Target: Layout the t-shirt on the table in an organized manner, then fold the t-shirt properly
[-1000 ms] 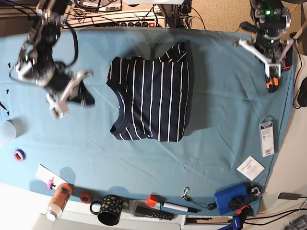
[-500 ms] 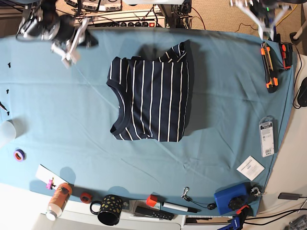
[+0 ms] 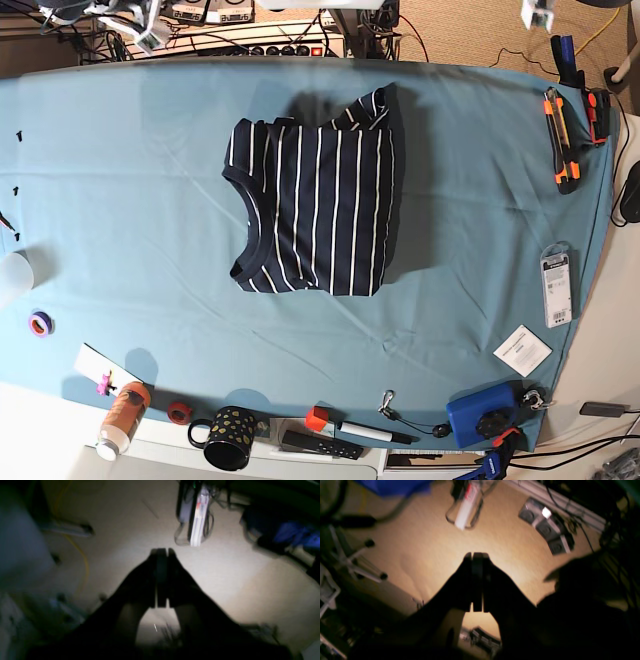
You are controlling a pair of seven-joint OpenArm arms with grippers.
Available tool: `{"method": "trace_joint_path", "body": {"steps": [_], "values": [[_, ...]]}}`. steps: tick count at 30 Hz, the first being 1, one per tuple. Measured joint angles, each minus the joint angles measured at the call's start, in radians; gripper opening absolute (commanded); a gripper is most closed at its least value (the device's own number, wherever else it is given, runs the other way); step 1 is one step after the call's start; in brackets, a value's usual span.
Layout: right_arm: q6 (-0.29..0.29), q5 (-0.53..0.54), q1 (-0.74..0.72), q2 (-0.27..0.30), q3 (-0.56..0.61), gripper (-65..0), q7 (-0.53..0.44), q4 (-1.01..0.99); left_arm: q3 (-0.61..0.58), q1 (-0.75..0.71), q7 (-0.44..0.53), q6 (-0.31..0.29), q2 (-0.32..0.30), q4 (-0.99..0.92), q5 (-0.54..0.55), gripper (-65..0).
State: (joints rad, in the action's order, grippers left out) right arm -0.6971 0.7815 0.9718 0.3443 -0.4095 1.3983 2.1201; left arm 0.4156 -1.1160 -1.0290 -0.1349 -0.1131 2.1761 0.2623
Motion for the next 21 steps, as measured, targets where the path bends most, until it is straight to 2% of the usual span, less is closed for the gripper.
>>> {"method": "trace_joint_path", "body": {"steps": [4, 7, 12, 17, 19, 21], "values": [[-0.001, 0.006, 0.003, 0.013, 0.013, -65.0, -0.008, -0.105, 0.004, 0.077, 0.03, -0.04, -0.001, -0.224, -0.004, -65.0], [0.002, -0.003, 0.0, 0.052, 0.054, -65.0, -0.006, -0.232, 0.002, 0.166, 0.066, -0.049, 0.0, -0.403, 0.003, -65.0], [0.004, -0.224, -0.117, 0.099, 0.185, -65.0, -0.15, -0.481, 0.004, 0.326, 0.237, -0.051, 0.001, -0.716, -0.003, -65.0], [0.003, -0.355, -0.313, 0.105, 0.373, -65.0, -0.317, -0.779, 0.004, 0.505, 0.41, -0.191, 0.003, -1.014, -0.006, -65.0], [0.0, -0.459, -0.391, 0.103, 0.465, -65.0, -0.425, -0.902, 0.003, 0.572, 0.473, -0.203, 0.005, -1.115, -0.032, -65.0], [0.005, -0.571, -0.468, 0.101, 0.553, -65.0, -0.537, -1.024, 0.004, 0.629, 0.555, -0.191, 0.003, -1.209, -0.09, -65.0]]}}
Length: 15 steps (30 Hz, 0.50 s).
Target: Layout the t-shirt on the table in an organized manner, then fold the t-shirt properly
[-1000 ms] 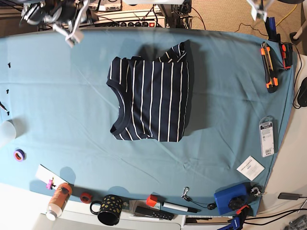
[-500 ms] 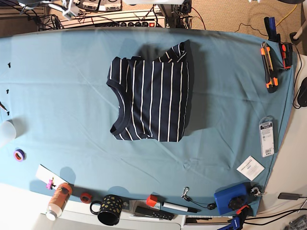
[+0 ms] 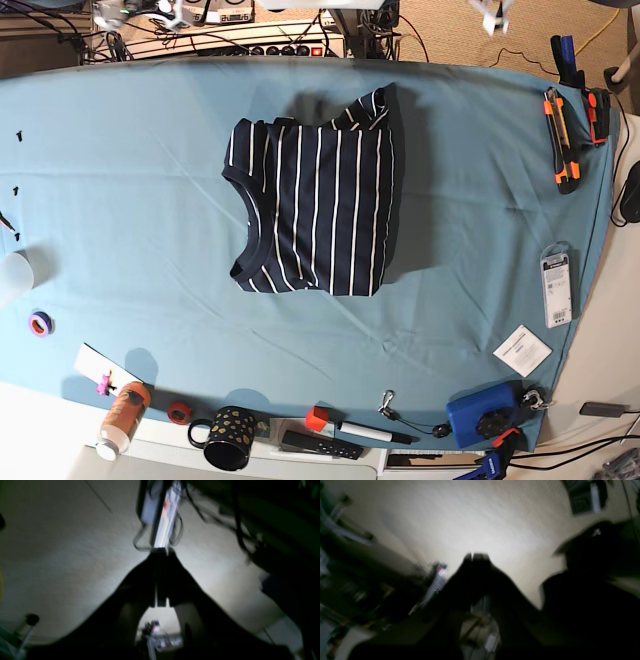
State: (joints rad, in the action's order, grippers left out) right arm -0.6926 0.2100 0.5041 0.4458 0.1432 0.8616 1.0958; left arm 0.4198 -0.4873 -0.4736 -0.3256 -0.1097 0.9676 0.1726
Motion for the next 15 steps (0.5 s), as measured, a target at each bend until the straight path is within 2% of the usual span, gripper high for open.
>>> {"method": "trace_joint_path", "body": {"steps": [3, 7, 8, 12, 15], "values": [[0.006, -0.084, -0.107, 0.001, 0.127, -65.0, -0.187, -0.171, 0.001, 0.055, 0.171, 0.05, -0.005, -0.131, -0.079, -65.0], [0.117, -0.183, -0.216, -0.014, 0.271, -65.0, -0.404, -0.344, 0.0, 0.086, 0.375, 0.112, 0.0, -0.267, -0.158, -65.0], [0.151, -0.203, -0.237, -0.019, 0.299, -65.0, -0.46, -0.378, 0.0, 0.091, 0.407, 0.113, 0.0, -0.288, -0.169, -65.0], [0.307, -0.263, -0.305, -0.047, 0.39, -65.0, -0.647, -0.47, 0.0, 0.106, 0.431, 0.12, 0.001, -0.301, -0.181, -65.0], [0.396, -0.264, -0.335, -0.076, 0.434, -65.0, -0.657, -0.495, 0.0, 0.108, 0.43, 0.119, 0.001, -0.291, -0.182, -65.0]]}}
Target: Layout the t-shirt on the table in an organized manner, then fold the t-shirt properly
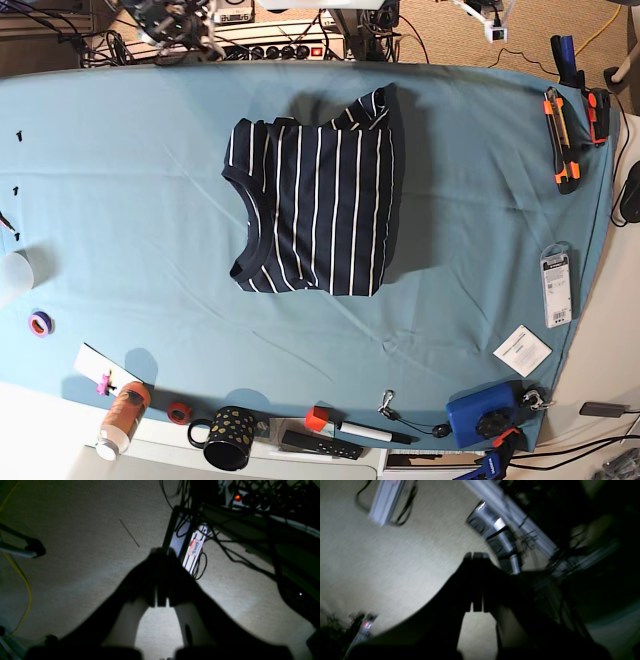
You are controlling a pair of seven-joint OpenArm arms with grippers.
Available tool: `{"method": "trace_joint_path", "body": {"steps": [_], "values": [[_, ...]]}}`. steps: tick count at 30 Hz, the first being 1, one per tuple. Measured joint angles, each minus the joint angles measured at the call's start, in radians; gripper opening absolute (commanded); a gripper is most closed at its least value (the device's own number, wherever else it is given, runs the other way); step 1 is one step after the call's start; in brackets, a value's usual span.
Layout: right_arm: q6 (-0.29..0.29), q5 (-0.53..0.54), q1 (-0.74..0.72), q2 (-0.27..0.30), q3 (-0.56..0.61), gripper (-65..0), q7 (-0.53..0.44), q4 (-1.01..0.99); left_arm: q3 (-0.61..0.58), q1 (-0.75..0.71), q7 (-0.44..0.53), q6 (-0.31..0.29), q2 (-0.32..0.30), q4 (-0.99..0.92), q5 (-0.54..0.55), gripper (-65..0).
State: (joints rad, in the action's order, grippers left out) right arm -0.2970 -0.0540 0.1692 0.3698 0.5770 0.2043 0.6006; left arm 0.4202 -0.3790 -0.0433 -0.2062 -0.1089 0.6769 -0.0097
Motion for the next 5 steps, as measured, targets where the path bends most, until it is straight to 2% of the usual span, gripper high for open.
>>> {"method": "trace_joint_path", "body": {"steps": [2, 5], "values": [[0.039, 0.001, -0.003, -0.01, 0.019, -65.0, -0.003, -0.002, 0.0, 0.0, 0.0, 0.0, 0.0, 0.002, 0.001, -65.0], [0.043, 0.0, -0.002, -0.013, 0.027, -65.0, -0.018, -0.003, 0.0, -0.001, 0.0, 0.0, 0.0, 0.002, 0.002, -65.0]]}}
